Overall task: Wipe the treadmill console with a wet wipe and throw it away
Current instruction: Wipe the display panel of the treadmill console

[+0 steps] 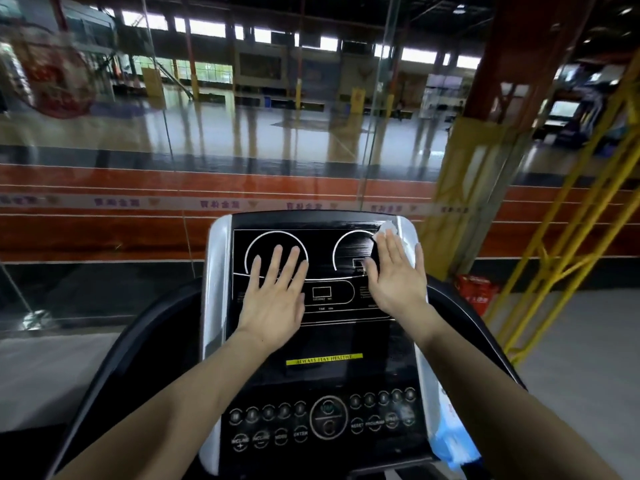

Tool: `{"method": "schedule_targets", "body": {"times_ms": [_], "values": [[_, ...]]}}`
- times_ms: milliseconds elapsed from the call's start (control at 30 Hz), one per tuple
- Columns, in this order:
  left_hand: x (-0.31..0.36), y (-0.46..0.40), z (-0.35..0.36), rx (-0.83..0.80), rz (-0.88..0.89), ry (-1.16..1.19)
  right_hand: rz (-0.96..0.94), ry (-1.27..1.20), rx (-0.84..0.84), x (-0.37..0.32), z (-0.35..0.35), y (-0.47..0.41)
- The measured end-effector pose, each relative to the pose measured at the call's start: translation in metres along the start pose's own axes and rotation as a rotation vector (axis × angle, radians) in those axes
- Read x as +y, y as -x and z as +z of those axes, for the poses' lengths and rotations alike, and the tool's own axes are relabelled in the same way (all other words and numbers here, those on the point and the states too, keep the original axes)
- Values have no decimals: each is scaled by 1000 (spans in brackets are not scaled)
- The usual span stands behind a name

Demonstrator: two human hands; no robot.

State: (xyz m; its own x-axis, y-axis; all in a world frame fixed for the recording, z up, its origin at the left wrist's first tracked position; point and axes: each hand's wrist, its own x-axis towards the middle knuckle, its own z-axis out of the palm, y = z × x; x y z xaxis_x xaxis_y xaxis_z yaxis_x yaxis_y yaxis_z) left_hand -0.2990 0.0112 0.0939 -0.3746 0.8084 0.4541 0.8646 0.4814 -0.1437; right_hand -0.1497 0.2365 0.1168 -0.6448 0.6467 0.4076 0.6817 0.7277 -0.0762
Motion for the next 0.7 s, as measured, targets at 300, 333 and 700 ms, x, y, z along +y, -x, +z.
{"method": "schedule_targets", "body": {"times_ms": [300,333,700], "values": [[10,-3,2,21,13,13,32,-51,-21,2,28,78],[11,-2,2,30,13,16,36,-41,-45,2,30,87],[12,8,-1,40,2,20,82,-138,-39,-21,-2,7]]}}
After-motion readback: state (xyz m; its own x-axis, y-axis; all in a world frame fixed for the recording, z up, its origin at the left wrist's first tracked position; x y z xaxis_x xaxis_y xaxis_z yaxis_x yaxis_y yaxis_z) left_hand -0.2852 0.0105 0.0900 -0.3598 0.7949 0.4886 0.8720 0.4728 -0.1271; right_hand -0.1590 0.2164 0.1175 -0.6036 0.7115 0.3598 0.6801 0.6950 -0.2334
